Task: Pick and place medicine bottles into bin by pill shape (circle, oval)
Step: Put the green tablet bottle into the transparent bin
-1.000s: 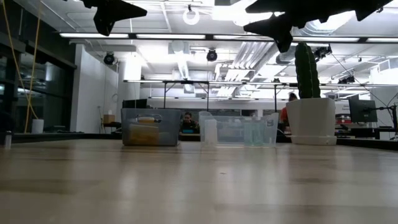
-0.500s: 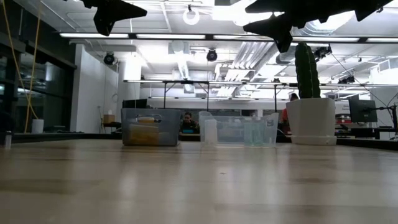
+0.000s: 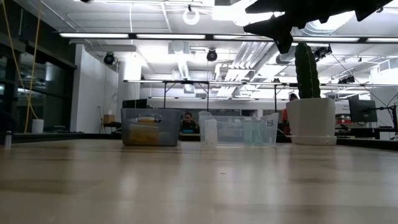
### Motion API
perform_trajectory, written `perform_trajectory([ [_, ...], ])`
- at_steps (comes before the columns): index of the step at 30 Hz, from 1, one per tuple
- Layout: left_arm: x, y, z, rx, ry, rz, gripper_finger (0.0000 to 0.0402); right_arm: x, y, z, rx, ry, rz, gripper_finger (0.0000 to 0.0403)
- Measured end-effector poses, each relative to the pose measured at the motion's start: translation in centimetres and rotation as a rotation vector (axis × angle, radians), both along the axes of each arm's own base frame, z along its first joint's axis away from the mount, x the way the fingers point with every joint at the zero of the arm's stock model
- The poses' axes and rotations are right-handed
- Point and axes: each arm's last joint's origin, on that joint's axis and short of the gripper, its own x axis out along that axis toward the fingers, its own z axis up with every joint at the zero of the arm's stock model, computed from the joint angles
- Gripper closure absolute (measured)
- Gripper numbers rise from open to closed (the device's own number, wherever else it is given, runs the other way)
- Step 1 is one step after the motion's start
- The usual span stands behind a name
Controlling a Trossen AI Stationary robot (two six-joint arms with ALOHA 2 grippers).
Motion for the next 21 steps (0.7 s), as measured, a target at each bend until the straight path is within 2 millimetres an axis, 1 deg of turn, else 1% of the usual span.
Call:
perform_trajectory([
  [4,-0.3,-2.9,0.1,-0.027,0.201,-0.111,0.0152,0.0,0.0,0.0,-0.001,0.0,0.001,0.0224],
  [7,-0.6,-5.3,-0.9,-0.008,0.316,-0.197,0.0133,0.0,0.0,0.0,-0.002,0.003,0.001,0.0224],
  [9,-0.9,-6.9,-2.2,0.04,0.384,-0.237,0.0126,0.0,0.0,-0.1,-0.003,0.012,0.001,0.0224],
  [12,-1.3,-9.2,-4.3,0.166,0.482,-0.281,0.0124,0.0,0.0,-0.2,-0.004,0.023,0.001,0.0224],
  [15,-1.2,-11.2,-6.7,0.283,0.557,-0.307,0.0124,-0.1,0.0,-0.3,-0.006,0.034,0.001,0.0224],
  [21,-1.3,-14.5,-10.9,0.377,0.69,-0.364,0.0124,-0.1,0.0,-0.5,-0.004,0.047,0.004,0.0224],
])
